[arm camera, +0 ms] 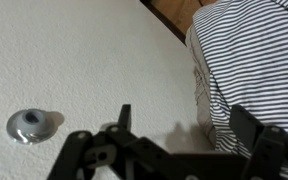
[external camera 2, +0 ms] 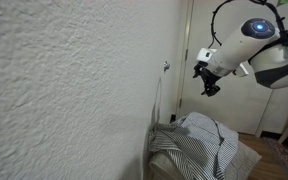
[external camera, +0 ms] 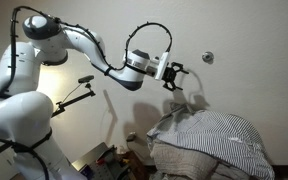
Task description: Unfold the striped garment
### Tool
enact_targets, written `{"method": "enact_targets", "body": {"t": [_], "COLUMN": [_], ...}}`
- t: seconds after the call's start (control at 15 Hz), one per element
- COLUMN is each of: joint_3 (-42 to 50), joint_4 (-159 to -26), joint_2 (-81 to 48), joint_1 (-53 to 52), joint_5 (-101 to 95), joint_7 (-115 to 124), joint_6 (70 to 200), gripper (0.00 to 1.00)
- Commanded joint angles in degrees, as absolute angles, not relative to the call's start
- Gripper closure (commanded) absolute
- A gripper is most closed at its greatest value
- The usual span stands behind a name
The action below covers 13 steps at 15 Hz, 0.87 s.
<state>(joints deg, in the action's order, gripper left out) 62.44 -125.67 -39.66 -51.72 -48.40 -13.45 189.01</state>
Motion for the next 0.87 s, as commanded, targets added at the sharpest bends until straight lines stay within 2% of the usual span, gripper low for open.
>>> {"method": "enact_targets", "body": {"t": [0.0, 0.13, 0.4, 0.47, 0.8], "joint_3": [62.4, 72.2, 80.6, 75.5, 75.1], "joint_4": [-125.7, -124.0, -126.6, -126.1, -126.0], "joint_2": [-39.7, -49.3, -60.6, -52.1, -54.3], "joint_1": [-51.7, -59.9, -67.8, -64.0, -64.5], "joint_5": [-48.4, -42.8, -26.4, -27.9, -24.5], "joint_7": [-13.5, -7.4, -9.1, -14.7, -15.6], "joint_6": [189.0, 191.8, 194.3, 191.3, 191.2], "gripper": [0.00, 0.00, 0.00, 0.00, 0.00]}}
